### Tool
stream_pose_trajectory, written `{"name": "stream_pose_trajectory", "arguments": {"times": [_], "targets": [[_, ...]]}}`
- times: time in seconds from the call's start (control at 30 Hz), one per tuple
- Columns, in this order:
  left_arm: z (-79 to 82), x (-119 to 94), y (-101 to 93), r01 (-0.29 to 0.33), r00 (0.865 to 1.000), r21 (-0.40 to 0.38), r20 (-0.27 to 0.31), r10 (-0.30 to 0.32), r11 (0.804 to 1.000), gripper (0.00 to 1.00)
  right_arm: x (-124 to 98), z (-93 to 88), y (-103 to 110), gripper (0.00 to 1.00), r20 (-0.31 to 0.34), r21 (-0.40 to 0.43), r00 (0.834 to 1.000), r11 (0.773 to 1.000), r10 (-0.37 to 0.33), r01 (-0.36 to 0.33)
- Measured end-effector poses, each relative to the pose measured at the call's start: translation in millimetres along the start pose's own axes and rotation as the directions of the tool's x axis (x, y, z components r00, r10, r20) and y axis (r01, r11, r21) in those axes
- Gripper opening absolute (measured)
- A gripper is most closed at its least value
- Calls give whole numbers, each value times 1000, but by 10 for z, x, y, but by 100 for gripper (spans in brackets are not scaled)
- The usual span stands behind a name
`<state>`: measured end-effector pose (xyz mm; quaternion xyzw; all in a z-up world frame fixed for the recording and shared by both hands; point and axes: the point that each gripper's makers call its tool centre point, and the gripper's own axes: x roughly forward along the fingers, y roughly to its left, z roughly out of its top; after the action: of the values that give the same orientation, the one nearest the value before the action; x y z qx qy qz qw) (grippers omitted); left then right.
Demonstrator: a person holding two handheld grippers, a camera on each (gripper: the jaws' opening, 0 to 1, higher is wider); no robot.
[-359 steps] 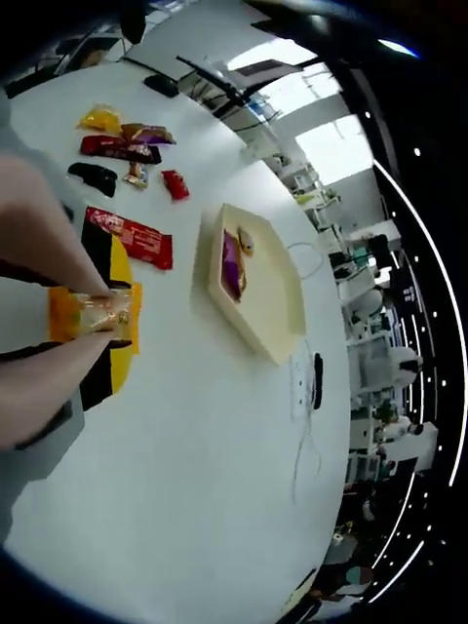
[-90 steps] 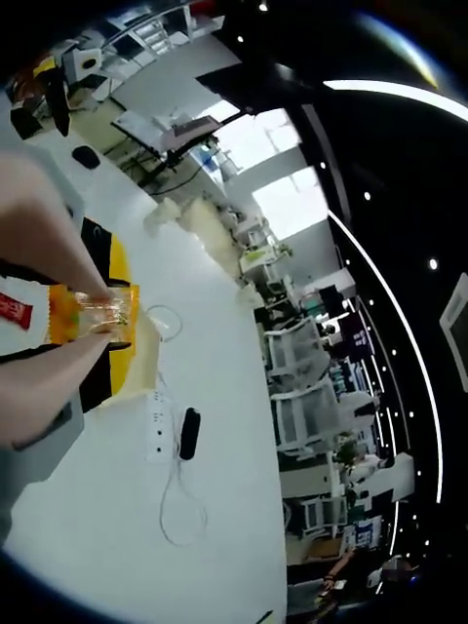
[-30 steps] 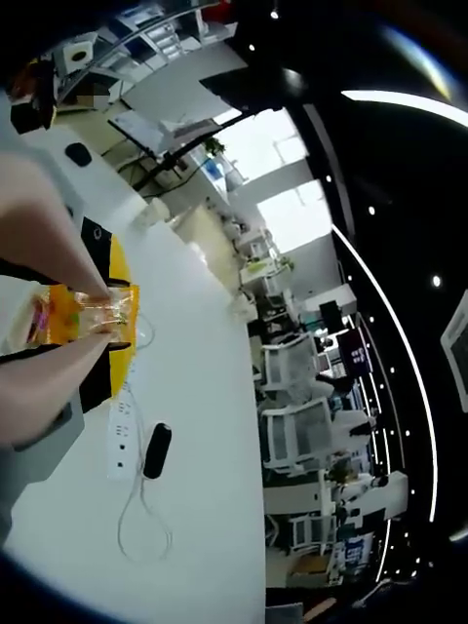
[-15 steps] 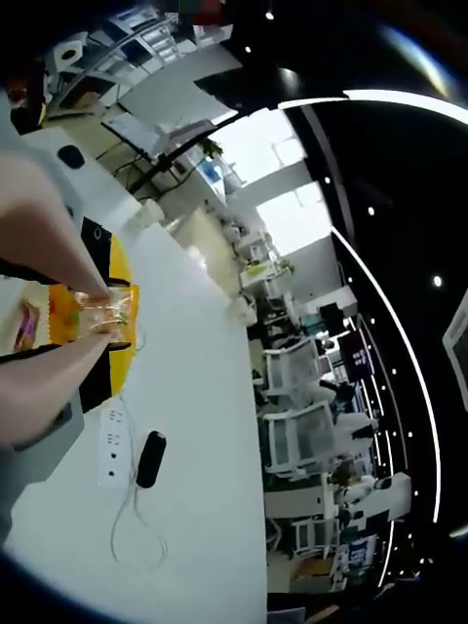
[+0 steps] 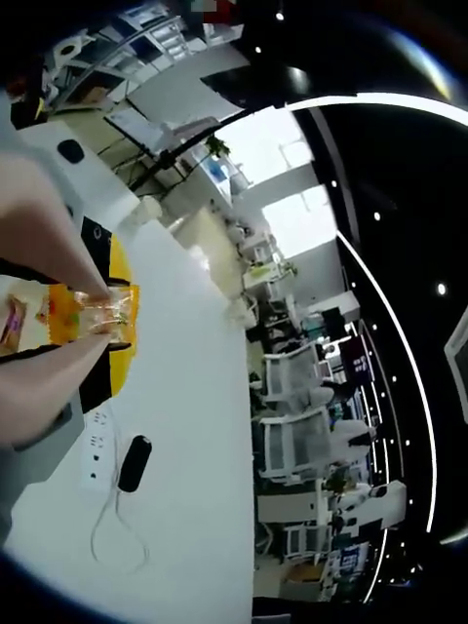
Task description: Place the target food into the container with the food tongs after gripping and lifting it, then release it inside without dropping or visibly crushing the food.
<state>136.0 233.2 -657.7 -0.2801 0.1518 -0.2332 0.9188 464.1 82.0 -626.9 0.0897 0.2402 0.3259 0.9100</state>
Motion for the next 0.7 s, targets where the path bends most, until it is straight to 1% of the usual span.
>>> {"name": "stream_pose_trajectory", "arguments": {"times": [0.17, 0.27, 0.3, 0.33, 0.43, 0.57, 0.7], "targets": [[-13, -46, 57, -19, 1000, -14, 1, 19, 1000, 99, 42, 3, 18, 23, 5, 6, 1000, 1000, 6, -6], [-16, -75, 62, -26, 1000, -17, 10, 26, 1000, 99, 52, 11, -12, 26, 10, -2, 1000, 1000, -10, 10], [-21, -80, 65, -29, 1000, -19, 12, 29, 999, 99, 44, 33, -18, 27, 25, -2, 999, 1000, -25, 25], [-23, -81, 65, -29, 999, -20, 12, 30, 999, 99, 43, 31, -15, 27, 25, -8, 999, 1000, -27, 28], [-51, -82, 55, -29, 1000, -20, 9, 30, 999, 99, 20, 65, 85, 27, 38, -28, 999, 1000, 5, -4], [-64, -79, 36, -28, 999, -25, 15, 28, 999, 99, -15, 61, 141, 28, 38, -37, 999, 999, 7, -5], [-84, -59, 5, -20, 1000, -25, 11, 21, 999, 99, -67, 4, 164, 28, 27, -38, 1000, 999, 9, -7]]}}
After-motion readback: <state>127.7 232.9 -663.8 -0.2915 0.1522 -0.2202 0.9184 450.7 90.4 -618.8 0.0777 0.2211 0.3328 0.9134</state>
